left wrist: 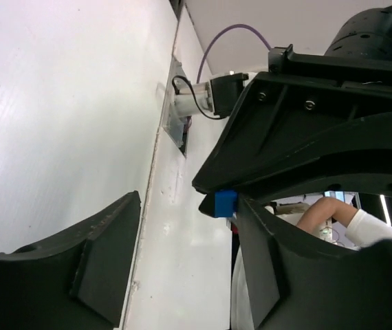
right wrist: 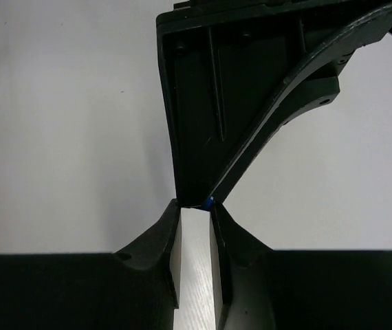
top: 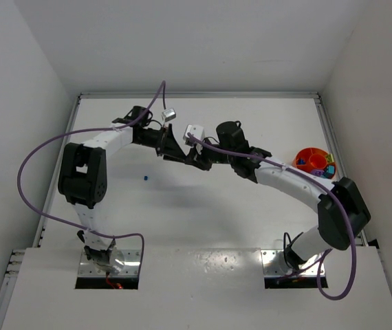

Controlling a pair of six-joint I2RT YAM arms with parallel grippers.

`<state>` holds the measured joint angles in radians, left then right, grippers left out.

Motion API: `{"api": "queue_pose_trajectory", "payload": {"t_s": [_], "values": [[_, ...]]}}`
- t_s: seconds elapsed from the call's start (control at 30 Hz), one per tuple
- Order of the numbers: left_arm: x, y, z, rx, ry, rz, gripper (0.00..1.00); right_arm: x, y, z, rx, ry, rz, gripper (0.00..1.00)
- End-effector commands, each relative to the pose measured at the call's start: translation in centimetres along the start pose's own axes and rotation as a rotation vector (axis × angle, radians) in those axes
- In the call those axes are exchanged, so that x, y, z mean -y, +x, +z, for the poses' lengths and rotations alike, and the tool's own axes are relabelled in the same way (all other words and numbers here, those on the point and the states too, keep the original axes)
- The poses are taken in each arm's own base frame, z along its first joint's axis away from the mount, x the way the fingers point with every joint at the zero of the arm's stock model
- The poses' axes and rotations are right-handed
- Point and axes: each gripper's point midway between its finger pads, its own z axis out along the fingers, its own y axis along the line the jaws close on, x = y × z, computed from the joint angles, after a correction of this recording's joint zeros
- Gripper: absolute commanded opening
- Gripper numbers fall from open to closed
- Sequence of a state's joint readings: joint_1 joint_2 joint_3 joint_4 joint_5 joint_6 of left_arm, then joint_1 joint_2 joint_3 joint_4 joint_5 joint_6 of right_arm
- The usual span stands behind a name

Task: Sort the legos into containers by color

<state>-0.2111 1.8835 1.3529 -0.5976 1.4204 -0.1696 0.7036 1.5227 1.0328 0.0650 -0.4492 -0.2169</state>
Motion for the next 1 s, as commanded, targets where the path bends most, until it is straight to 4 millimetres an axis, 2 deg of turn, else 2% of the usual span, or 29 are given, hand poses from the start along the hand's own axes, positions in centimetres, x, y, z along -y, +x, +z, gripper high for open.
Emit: {"api": "queue_pose_trajectory", "payload": {"t_s": [0.0,0.1,0.13,0.23,0.37,0.5,0.53,0.6,0.67,0.77,0.8,0.87,0.9,0.97], "values": [[-1.3,-0.6,-0.4,0.019,-0.063,0.025,0.63,0.4,-6.2,-1.1,0.162,0.019,-0.098,0.00],[-1.7,-0.8,-0.8,0.032,-0.098,0.032,0.68,0.3,-6.0,-1.1,0.155,0.016,-0.093,0.00],[-2.1,-1.2,-1.7,0.055,-0.116,0.028,0.69,0.1,-5.6,-1.3,0.144,0.012,-0.088,0.00],[-2.6,-1.9,-3.3,0.097,-0.154,0.038,0.72,-0.4,-4.3,-1.5,0.105,0.007,-0.067,0.00],[-2.4,-2.4,-4.5,0.126,-0.141,0.033,0.74,-0.7,-2.2,-2.0,0.055,0.008,-0.048,0.00],[-2.2,-2.6,-4.9,0.135,-0.131,0.032,0.75,-0.5,-0.5,-2.3,0.017,0.028,-0.027,0.00],[-2.2,-2.6,-4.9,0.135,-0.131,0.032,0.76,-0.5,-0.7,-2.5,0.016,0.028,-0.027,0.00],[-3.0,-2.4,-5.3,0.144,-0.158,0.016,0.76,-0.5,0.1,-3.1,-0.017,0.048,-0.015,0.00],[-3.6,-2.2,-5.3,0.145,-0.187,0.005,0.76,-0.3,0.8,-4.4,-0.054,0.080,-0.009,0.00],[-4.8,-2.7,-6.6,0.167,-0.350,0.072,0.81,-0.2,2.5,-6.4,-0.132,0.132,0.006,0.00],[-5.9,-3.2,-7.5,0.181,-0.462,0.087,0.81,0.1,2.9,-7.6,-0.154,0.163,0.014,0.00],[-6.2,-3.5,-8.1,0.186,-0.551,0.132,0.81,0.2,4.5,-9.2,-0.219,0.185,0.065,0.00],[-6.6,-3.5,-8.0,0.175,-0.579,0.144,0.81,1.0,5.0,-10.1,-0.240,0.221,0.080,0.00],[-7.0,-3.8,-8.4,0.179,-0.620,0.158,0.81,2.0,4.7,-11.8,-0.241,0.296,0.090,0.00]]}}
